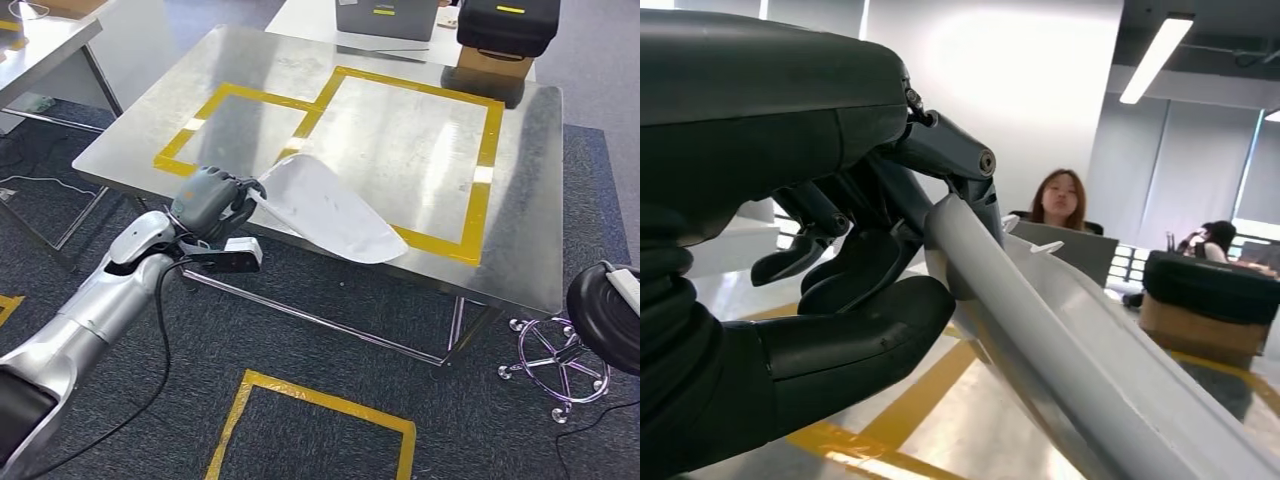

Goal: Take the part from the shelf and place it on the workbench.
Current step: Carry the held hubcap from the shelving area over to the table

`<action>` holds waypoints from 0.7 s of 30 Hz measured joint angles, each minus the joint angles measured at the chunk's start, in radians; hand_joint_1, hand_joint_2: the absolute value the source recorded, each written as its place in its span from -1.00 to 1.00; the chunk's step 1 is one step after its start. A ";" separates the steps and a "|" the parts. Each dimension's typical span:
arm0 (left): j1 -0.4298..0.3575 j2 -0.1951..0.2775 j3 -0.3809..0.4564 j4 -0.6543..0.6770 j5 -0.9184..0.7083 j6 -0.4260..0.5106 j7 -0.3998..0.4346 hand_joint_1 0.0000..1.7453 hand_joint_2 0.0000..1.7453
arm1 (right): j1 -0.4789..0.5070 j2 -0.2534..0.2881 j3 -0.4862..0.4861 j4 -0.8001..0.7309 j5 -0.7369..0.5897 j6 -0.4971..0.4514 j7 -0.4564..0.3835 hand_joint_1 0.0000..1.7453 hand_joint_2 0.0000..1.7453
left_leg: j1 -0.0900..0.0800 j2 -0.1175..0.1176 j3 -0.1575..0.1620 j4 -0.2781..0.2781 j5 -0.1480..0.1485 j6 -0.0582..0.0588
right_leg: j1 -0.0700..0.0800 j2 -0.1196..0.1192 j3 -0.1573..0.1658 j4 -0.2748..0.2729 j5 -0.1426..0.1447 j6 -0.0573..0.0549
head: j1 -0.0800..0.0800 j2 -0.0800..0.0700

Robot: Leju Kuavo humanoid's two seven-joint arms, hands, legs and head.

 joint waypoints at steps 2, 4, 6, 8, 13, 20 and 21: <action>-0.009 -0.010 -0.009 0.000 0.007 -0.006 -0.004 1.00 1.00 | 0.000 0.000 0.002 0.000 0.000 0.001 0.000 -1.00 1.00 | 0.000 0.000 0.000 0.000 0.000 0.000 | 0.000 0.000 0.000 0.000 0.000 0.000 | 0.000 0.000; -0.014 -0.016 -0.019 -0.001 0.009 -0.008 -0.006 1.00 1.00 | 0.000 0.000 0.003 0.000 0.000 0.003 0.000 -1.00 1.00 | 0.000 0.000 0.000 0.000 0.000 0.000 | 0.000 0.000 0.000 0.000 0.000 0.000 | 0.000 0.000; -0.016 -0.021 -0.027 -0.002 0.010 -0.008 -0.007 1.00 1.00 | 0.000 0.000 0.003 0.000 0.000 0.004 0.000 -1.00 1.00 | 0.000 0.000 0.001 0.000 0.000 0.000 | 0.000 0.000 0.000 0.000 0.000 0.000 | 0.000 0.000; -0.018 -0.024 -0.034 -0.004 0.009 -0.007 -0.008 1.00 1.00 | 0.000 0.000 0.003 0.000 0.000 0.004 0.000 -1.00 1.00 | 0.000 0.000 0.001 0.000 0.000 0.000 | 0.000 0.000 0.000 0.000 0.000 0.000 | 0.000 0.000; -0.032 -0.032 -0.062 -0.030 -0.010 0.004 0.012 1.00 1.00 | 0.000 0.000 0.007 0.000 0.000 0.004 0.005 -1.00 1.00 | 0.000 0.000 0.001 0.000 0.000 0.000 | 0.000 0.000 0.000 0.000 0.000 0.000 | 0.000 0.000; -0.088 -0.064 -0.111 -0.039 -0.084 0.034 0.052 1.00 1.00 | -0.002 0.000 0.025 0.000 0.010 0.007 0.010 -1.00 1.00 | 0.000 0.000 0.001 0.000 0.000 0.001 | 0.000 -0.001 0.000 0.000 0.000 0.000 | 0.000 0.000; -0.104 -0.074 -0.122 -0.034 -0.096 0.035 0.054 1.00 1.00 | -0.004 0.000 0.029 0.000 0.014 0.008 0.012 -1.00 1.00 | 0.000 -0.001 0.001 0.000 0.001 0.001 | 0.000 -0.001 -0.001 0.000 0.000 0.000 | 0.000 0.000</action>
